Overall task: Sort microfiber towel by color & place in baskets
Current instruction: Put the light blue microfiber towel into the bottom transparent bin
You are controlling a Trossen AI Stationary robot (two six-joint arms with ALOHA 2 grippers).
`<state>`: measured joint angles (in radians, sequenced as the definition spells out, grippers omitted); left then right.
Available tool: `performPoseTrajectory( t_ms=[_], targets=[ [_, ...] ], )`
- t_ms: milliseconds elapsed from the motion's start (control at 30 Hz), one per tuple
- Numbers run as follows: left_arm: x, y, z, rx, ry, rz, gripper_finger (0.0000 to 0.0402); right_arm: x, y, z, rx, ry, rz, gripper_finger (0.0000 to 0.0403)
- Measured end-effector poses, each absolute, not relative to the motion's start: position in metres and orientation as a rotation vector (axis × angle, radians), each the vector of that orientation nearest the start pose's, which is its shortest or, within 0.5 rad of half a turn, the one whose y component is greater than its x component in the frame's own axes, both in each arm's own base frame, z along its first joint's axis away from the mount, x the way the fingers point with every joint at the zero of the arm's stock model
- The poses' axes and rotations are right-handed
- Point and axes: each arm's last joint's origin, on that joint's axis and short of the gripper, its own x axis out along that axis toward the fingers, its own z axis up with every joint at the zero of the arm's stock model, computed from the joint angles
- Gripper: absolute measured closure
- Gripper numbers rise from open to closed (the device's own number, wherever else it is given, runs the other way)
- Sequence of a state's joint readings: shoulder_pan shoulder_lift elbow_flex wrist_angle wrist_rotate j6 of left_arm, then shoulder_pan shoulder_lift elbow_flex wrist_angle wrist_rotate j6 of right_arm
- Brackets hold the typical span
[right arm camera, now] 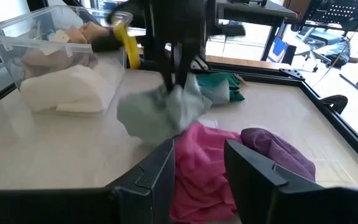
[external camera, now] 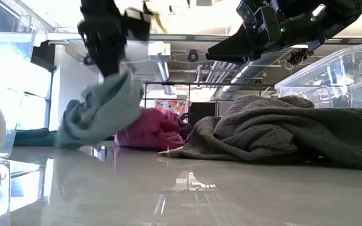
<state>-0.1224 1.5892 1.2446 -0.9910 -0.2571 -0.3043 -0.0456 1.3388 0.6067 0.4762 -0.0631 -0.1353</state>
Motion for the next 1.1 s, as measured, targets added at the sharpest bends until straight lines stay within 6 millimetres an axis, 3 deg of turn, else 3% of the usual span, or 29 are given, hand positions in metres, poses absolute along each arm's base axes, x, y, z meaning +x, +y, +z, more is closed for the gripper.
performPoseTrajectory(
  t_ms=[200, 433, 767, 1100],
  targets=[
    [0.255, -0.042, 0.308, 0.111, 0.987, 0.407, 0.0400, 0.275, -0.011, 0.217, -0.121, 0.248, 0.034, 0.0268],
    [0.209, -0.065, 0.382, 0.089, 0.656, 0.335, 0.0400, 0.275, -0.011, 0.218, -0.122, 0.240, 0.034, 0.0268],
    [0.165, -0.098, 0.479, 0.170, 0.225, 0.333, 0.0401, 0.275, -0.011, 0.218, -0.123, 0.240, 0.034, 0.0268],
    [0.120, -0.105, 0.554, 0.045, -0.039, -0.027, 0.0399, 0.275, -0.011, 0.218, -0.125, 0.240, 0.034, 0.0268]
  ],
)
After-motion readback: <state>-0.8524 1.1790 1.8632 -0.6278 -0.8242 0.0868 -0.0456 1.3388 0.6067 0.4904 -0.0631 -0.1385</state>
